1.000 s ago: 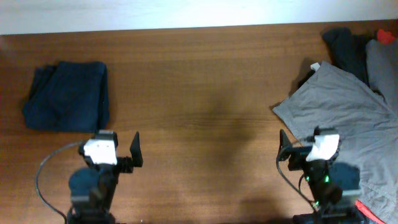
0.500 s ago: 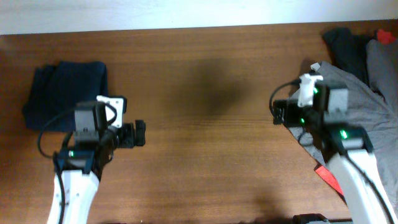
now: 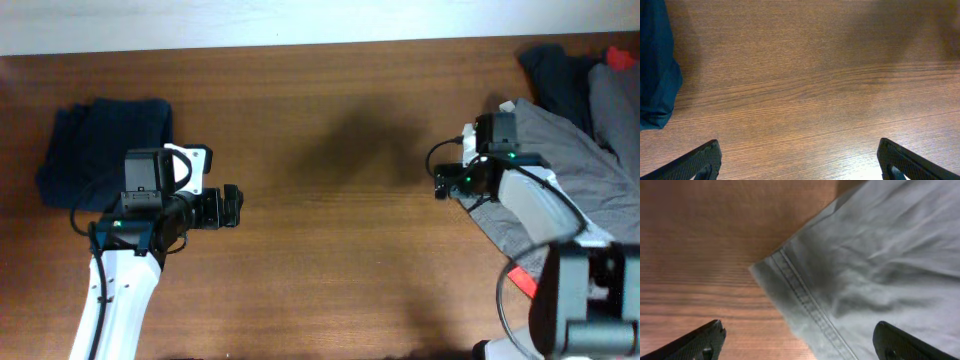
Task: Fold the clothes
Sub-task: 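Reach the right gripper to the grey shorts in the right pile and grasp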
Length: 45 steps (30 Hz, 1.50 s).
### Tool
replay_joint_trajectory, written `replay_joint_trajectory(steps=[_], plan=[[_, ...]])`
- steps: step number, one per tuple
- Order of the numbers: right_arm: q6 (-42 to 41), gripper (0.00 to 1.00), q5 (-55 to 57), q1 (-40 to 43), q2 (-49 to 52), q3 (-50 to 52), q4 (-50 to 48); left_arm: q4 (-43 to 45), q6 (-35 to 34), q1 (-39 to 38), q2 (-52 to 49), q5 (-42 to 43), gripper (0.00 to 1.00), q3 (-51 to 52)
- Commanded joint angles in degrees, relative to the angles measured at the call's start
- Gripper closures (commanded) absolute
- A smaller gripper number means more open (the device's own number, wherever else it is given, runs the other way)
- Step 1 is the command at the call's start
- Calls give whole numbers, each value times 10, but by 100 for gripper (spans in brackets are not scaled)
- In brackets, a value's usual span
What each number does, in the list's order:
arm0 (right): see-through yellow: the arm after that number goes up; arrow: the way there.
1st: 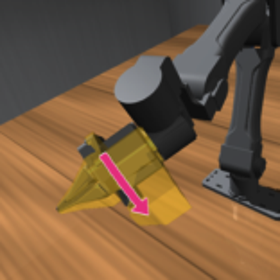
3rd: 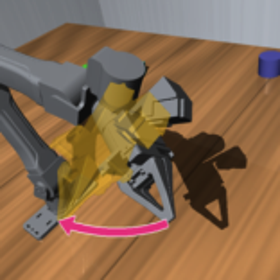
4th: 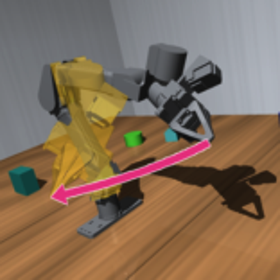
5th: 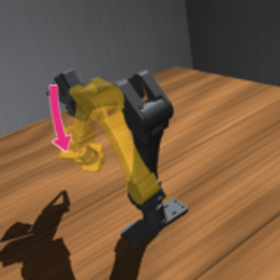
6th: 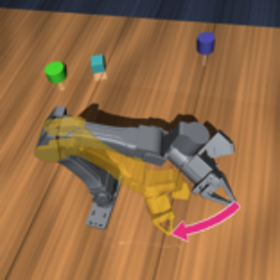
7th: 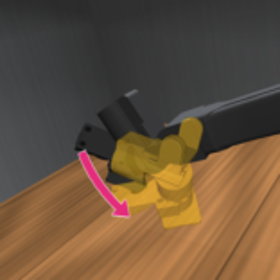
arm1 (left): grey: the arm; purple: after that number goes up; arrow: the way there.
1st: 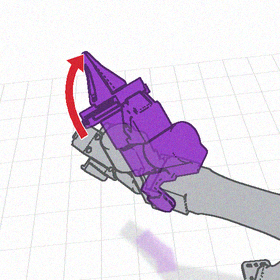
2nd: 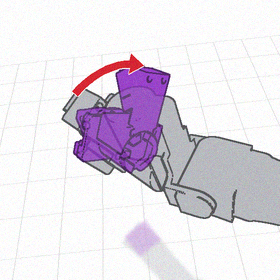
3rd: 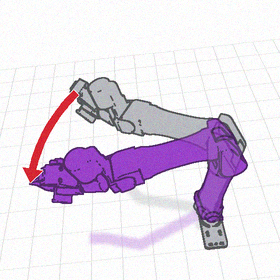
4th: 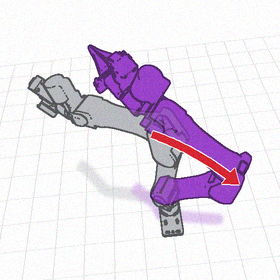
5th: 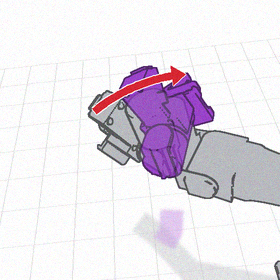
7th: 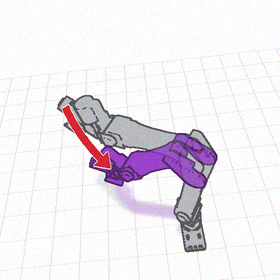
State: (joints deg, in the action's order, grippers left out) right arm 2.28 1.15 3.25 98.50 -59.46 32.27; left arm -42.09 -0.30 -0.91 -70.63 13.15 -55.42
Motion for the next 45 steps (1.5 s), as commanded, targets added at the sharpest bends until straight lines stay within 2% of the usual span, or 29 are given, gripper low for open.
replay_joint_trajectory(steps=[1, 3, 6, 10, 11, 12, 13, 15, 17, 19, 24, 29, 32, 36, 37, 38, 40, 42, 45], plan=[[13, 1, 28, 2, 34, -9, -10, 0, -4, -2, -2, 10, 1, -12], [14, 0, 56, 2, 50, -9, -17, 0, -4, -2, -2, 10, 1, -12], [13, 13, 97, 2, 60, -9, -31, 0, -4, -2, -2, 10, 1, -12], [13, 48, 105, 2, 61, -9, -55, 0, -4, -2, -2, 10, 1, -12], [13, 59, 105, 2, 61, -9, -56, 0, -4, -2, -2, 10, 1, -12], [13, 75, 105, 2, 61, -9, -55, 0, -4, -2, -2, 10, 1, -12], [13, 96, 105, 2, 60, -9, -55, 0, -4, -2, -2, 10, 1, -12], [12, 96, 105, 2, 55, -11, -52, 0, -4, -2, -2, 10, 1, -12], [6, 96, 110, 2, 40, -20, -48, 3, -4, -2, -2, 10, 6, -12], [5, 96, 118, 2, 8, -43, -38, 12, -4, -2, -2, 10, 17, -12], [5, 96, 85, -17, -67, -134, 24, 34, -4, -2, -2, 10, 21, -12], [5, 96, 59, -101, -110, -236, 96, 59, -3, -2, -2, 4, 21, -12], [5, 96, 59, -177, -106, -273, 81, 78, -4, -2, -2, -7, 21, -12], [2, 95, 59, -260, -70, -276, -9, 100, -3, -2, -2, -9, 13, -12], [-3, 83, 59, -269, -58, -276, -21, 104, -3, -2, -2, -9, 7, -12], [-14, 64, 59, -276, -46, -276, -31, 106, -3, -2, -2, -9, 4, -12], [-22, 50, 61, -283, -26, -276, -38, 111, -3, -2, -2, -9, 1, -12], [-33, 26, 90, -282, -19, -276, -35, 115, -3, -2, -2, -9, 1, -12], [-50, 2, 175, -267, -35, -278, -17, 115, -4, -2, -2, -9, 1, -12]])
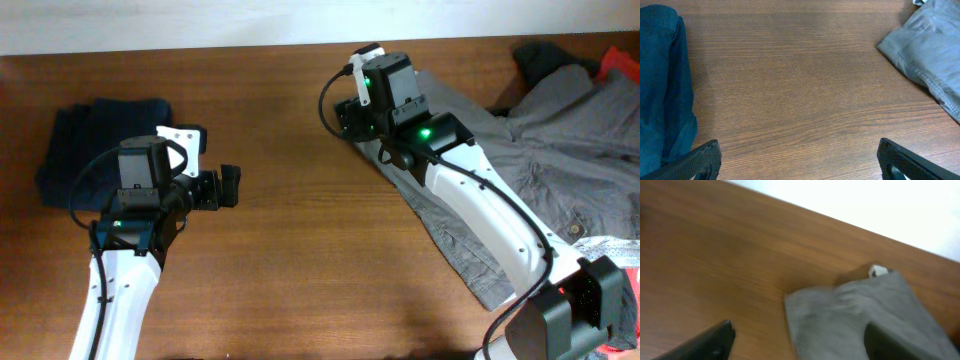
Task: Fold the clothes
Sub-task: 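Reach the right gripper to the grey shorts in the right pile and grasp, then drag the grey shorts leftward onto the table center with the right gripper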
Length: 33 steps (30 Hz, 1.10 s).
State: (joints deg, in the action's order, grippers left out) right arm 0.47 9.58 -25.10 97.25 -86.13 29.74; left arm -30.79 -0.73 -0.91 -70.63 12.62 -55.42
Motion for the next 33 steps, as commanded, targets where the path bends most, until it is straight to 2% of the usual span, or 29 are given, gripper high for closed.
replay_joint_trajectory(steps=[1, 6, 11, 15, 23, 33], plan=[[-31, 1, 112, 24, -33, -12, 16, 2, 1, -2, -2, -3, 1, -12], [-31, 1, 125, 86, -85, -12, 114, 1, 0, -2, -2, 12, 1, -11], [-37, 1, 14, 125, -84, -5, 278, -2, 0, -2, -2, 16, 1, -11], [-73, 1, 15, 124, -83, 49, 336, -10, 0, -2, -2, 16, 1, -11], [-111, 1, 15, 132, -81, 232, 281, -12, 0, -2, -2, 16, 1, -11], [-111, 1, 15, 132, -77, 375, 178, -16, 0, -2, -2, 16, 1, -11]])
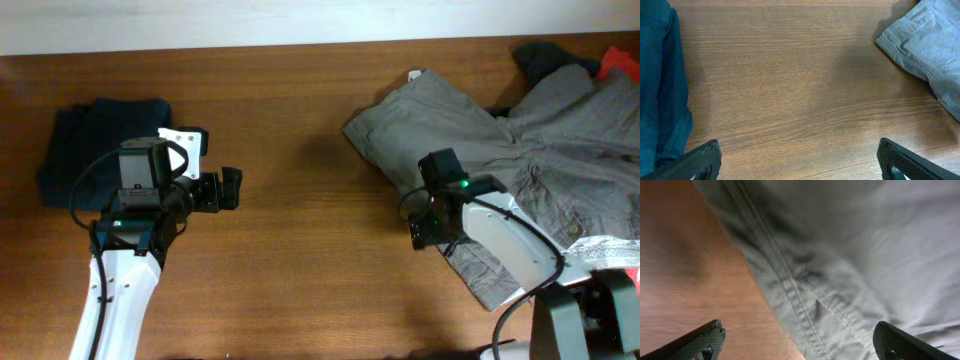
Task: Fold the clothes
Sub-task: 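Drag the grey shorts leftward onto the table center with the right gripper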
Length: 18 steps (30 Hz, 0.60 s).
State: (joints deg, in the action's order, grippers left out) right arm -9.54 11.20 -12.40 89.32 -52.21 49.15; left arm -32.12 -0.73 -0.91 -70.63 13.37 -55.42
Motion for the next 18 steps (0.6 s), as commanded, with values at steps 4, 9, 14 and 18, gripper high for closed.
replay_joint_trajectory(steps=[4, 9, 14, 18], plan=[[-11, 1, -1, 5, 2, 75, -45, -9, 0, -2, -2, 8, 1, -11], [-11, 8, 0, 5, 2, 108, -71, -23, 0, -2, -2, 8, 1, -11], [-18, 50, -1, 5, 2, 133, -107, -25, 0, -2, -2, 8, 1, -11], [-19, 81, -1, 5, 2, 138, -113, -31, 0, -2, -2, 8, 1, -11]])
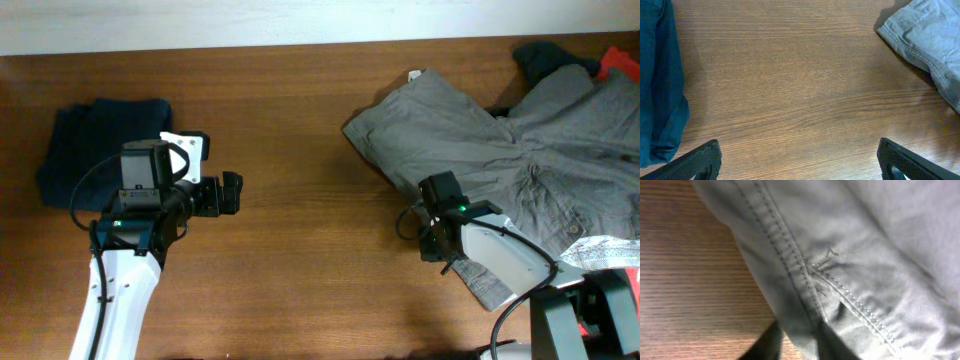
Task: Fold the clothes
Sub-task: 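Drag the grey shorts leftward onto the table center with the right gripper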
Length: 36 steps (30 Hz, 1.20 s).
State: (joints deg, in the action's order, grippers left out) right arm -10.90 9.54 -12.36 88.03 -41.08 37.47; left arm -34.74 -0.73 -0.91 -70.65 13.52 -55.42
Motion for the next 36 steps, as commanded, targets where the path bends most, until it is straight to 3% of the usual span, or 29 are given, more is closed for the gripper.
replay_joint_trajectory(steps=[1, 3, 12, 17, 22, 31, 36], plan=[[-6, 86, 16, 4, 15, 26, 3, -5, 1, -2, -2, 7, 1, -11], [-6, 96, 19, 4, 15, 26, 1, -7, 1, -2, -2, 7, 1, -11], [-23, 94, 111, 4, 15, 25, -3, -8, 1, -2, -2, 7, 1, -11], [-23, 96, 98, 4, 15, 25, -9, -8, 1, -2, -2, 7, 1, -11], [0, 96, 12, -11, 9, -2, 3, -4, 1, -2, -2, 7, 1, -11], [69, 96, -16, -153, -2, -309, 43, 14, 1, -2, -2, 7, 1, -11], [73, 96, -17, -204, 16, -407, 34, 16, 0, -2, -2, 7, 1, -11]])
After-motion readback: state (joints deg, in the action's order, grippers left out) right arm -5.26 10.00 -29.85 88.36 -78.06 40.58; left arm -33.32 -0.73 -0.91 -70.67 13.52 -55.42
